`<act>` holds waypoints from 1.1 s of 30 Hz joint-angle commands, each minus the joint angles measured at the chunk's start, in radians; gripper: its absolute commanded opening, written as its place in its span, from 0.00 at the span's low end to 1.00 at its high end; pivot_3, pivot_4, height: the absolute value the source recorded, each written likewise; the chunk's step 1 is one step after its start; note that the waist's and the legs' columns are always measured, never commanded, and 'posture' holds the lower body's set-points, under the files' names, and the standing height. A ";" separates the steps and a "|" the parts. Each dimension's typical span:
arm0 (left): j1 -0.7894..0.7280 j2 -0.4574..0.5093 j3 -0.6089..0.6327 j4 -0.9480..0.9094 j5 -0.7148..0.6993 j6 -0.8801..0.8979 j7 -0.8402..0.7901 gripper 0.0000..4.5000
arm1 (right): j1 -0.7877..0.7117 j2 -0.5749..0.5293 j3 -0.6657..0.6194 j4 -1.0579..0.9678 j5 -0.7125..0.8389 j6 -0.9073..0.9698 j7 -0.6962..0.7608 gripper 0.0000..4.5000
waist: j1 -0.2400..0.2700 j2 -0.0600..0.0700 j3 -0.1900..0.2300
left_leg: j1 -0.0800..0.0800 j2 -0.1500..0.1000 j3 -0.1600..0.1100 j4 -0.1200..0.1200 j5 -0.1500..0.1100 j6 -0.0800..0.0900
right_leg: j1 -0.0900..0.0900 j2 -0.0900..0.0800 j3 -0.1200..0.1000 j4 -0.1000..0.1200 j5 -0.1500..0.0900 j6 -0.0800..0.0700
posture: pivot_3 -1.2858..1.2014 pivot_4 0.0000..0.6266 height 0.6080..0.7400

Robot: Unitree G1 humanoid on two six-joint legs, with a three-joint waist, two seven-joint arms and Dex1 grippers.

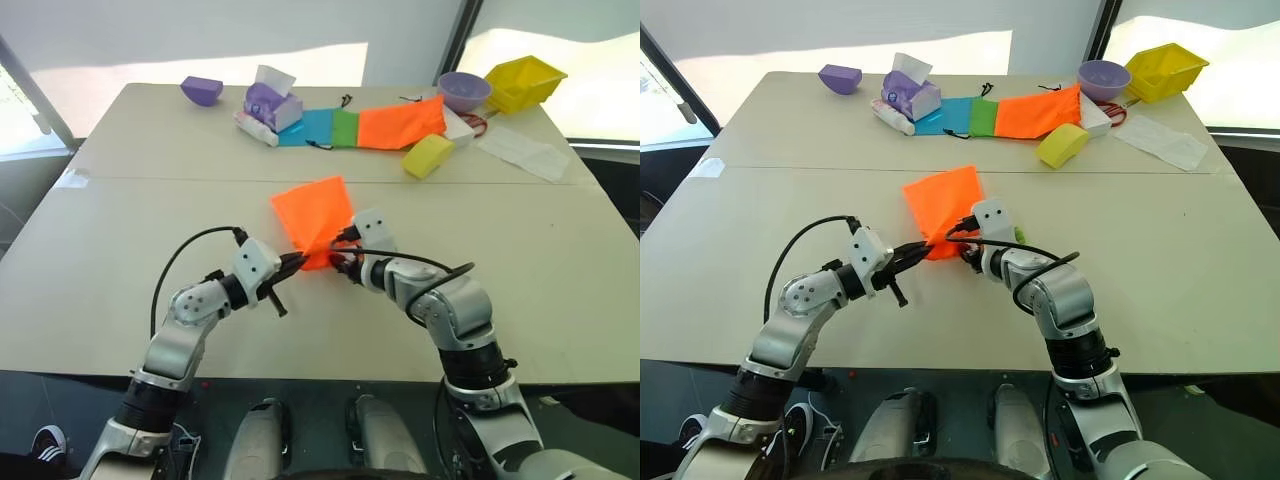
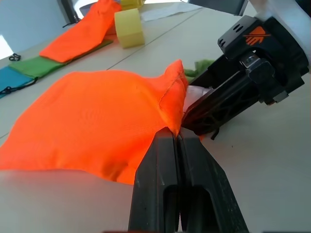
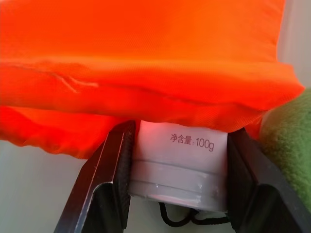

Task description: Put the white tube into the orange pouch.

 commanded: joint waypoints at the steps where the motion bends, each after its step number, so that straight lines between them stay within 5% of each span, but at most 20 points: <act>1: 0.003 0.008 0.014 -0.040 -0.012 -0.011 -0.003 0.00 | -0.027 0.009 0.034 0.003 -0.020 -0.022 0.015 0.41 | -0.002 0.000 0.000 | 0.000 0.000 0.000 0.000 0.000 0.000 | 0.000 0.000 0.000 0.000 0.000 0.000 | 0.52 0.24 1.00; 6: 0.012 0.009 0.007 -0.056 -0.024 -0.012 -0.022 0.00 | -0.106 0.075 -0.023 0.173 -0.072 -0.134 -0.033 0.41 | -0.003 0.000 0.000 | 0.000 0.000 0.000 0.000 0.000 0.000 | -0.001 0.001 0.000 0.002 0.000 -0.001 | 0.52 0.24 1.00; 16: 0.033 0.022 0.006 -0.061 -0.015 -0.018 -0.017 0.00 | -0.162 0.107 0.060 0.285 -0.128 -0.260 0.052 0.41 | -0.005 0.000 0.000 | 0.000 0.000 0.001 0.000 0.000 0.000 | -0.001 0.000 0.000 0.000 0.000 -0.001 | 0.52 0.24 1.00; 25: 0.048 0.028 0.007 -0.073 -0.011 -0.014 -0.010 0.00 | -0.174 0.177 -0.042 0.378 -0.108 -0.321 0.056 0.41 | -0.002 0.000 0.000 | -0.001 0.001 0.000 -0.001 0.000 0.000 | -0.002 0.000 0.000 0.002 0.001 0.000 | 0.52 0.24 1.00; 31: 0.053 0.045 0.017 -0.076 -0.011 -0.018 -0.012 0.00 | -0.120 0.121 -0.025 0.226 -0.066 -0.218 0.143 1.00 | -0.003 0.000 0.000 | -0.001 0.000 0.000 -0.002 0.000 0.000 | -0.002 -0.001 0.000 0.001 0.001 -0.001 | 0.52 0.24 1.00; 33: 0.056 0.051 0.025 -0.073 -0.018 -0.019 -0.015 0.00 | -0.096 0.069 -0.004 0.127 -0.061 -0.161 0.168 1.00 | -0.003 0.000 0.000 | -0.001 0.000 0.000 -0.002 0.000 0.000 | -0.003 -0.001 0.000 0.000 0.001 -0.001 | 0.52 0.24 1.00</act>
